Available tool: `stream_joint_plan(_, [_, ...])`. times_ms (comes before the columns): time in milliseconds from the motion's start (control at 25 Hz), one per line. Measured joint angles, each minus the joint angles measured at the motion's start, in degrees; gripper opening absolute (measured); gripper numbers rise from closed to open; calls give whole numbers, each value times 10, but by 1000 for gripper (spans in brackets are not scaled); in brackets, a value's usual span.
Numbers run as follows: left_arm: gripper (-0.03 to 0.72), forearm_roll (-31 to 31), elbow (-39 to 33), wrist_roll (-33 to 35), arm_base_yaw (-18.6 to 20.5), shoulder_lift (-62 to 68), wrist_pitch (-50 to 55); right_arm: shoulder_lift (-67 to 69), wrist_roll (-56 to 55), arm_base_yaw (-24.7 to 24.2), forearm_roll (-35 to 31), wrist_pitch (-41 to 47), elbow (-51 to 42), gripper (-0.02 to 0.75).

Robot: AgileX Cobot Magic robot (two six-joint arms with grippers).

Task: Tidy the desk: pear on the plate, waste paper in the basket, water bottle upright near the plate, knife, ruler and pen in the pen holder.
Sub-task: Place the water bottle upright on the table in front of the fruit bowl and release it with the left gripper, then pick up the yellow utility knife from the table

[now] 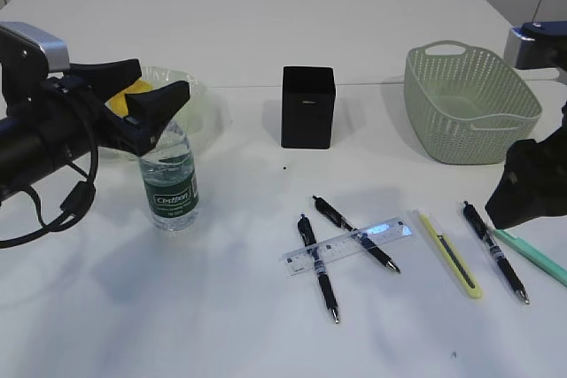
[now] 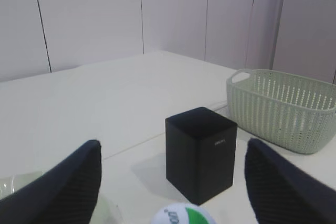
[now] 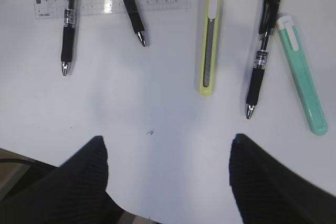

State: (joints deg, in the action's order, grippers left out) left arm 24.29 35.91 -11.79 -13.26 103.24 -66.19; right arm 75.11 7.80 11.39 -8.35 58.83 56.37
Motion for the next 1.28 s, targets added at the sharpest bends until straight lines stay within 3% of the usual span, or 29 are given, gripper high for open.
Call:
stream_joint_plan(200, [601, -12, 0, 0, 0, -40, 0, 0, 0, 0, 0, 0, 0, 533])
stream_joint_plan(360, [598, -57, 0, 0, 6, -76, 0, 0, 0, 0, 0, 0, 0, 533])
stream_joint_plan(760, [594, -75, -1, -1, 102, -145, 61, 0, 0, 0, 0, 0, 0, 533])
stream_joint_plan(960, [594, -77, -1, -26, 123, -178, 176, 0, 0, 0, 0, 0, 0, 533])
stream_joint_plan(1280, [594, -78, -4, -81, 123, -250, 483, 0, 0, 0, 0, 0, 0, 533])
